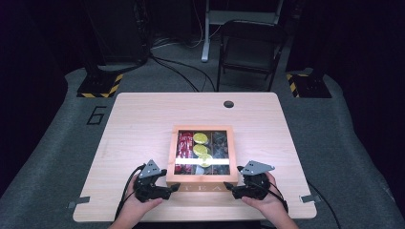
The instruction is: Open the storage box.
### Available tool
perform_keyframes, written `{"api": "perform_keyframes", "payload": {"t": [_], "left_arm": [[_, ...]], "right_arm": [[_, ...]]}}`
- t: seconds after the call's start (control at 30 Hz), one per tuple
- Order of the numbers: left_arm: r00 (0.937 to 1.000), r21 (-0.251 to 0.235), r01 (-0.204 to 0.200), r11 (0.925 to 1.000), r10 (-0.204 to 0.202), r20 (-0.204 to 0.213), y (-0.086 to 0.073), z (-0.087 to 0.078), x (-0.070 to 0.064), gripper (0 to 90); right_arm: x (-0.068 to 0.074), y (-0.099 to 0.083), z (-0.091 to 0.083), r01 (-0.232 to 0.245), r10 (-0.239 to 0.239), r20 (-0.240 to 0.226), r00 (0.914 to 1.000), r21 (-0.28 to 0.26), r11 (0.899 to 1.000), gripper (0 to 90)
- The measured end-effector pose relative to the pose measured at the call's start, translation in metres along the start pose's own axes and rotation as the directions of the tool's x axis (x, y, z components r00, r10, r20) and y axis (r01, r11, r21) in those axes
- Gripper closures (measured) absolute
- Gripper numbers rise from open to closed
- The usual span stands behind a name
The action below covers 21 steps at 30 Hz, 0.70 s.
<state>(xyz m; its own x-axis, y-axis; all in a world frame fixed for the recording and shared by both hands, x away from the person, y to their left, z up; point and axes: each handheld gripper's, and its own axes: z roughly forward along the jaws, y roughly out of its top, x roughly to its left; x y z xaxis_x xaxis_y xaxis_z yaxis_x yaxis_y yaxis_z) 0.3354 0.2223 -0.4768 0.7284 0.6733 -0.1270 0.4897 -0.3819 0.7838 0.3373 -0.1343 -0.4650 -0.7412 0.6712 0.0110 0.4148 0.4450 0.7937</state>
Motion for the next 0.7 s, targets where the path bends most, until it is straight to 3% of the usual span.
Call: {"api": "perform_keyframes", "payload": {"t": [0.23, 0.7], "left_arm": [[0.9999, 0.001, -0.004, 1.0000, 0.004, -0.010, -0.0023, 0.0027, -0.0001, 23.6], [0.9998, 0.020, -0.008, 0.9998, 0.008, -0.018, -0.0064, 0.0050, 0.0000, 27.2]], "right_arm": [[-0.0011, -0.0026, 0.0031, 0.014, -0.014, -0.005, 0.9999, 0.026, 1.000, 21.8], [-0.0010, -0.0055, 0.0064, -0.007, 0.007, -0.004, 1.0000, 0.043, 0.999, 24.2]]}}
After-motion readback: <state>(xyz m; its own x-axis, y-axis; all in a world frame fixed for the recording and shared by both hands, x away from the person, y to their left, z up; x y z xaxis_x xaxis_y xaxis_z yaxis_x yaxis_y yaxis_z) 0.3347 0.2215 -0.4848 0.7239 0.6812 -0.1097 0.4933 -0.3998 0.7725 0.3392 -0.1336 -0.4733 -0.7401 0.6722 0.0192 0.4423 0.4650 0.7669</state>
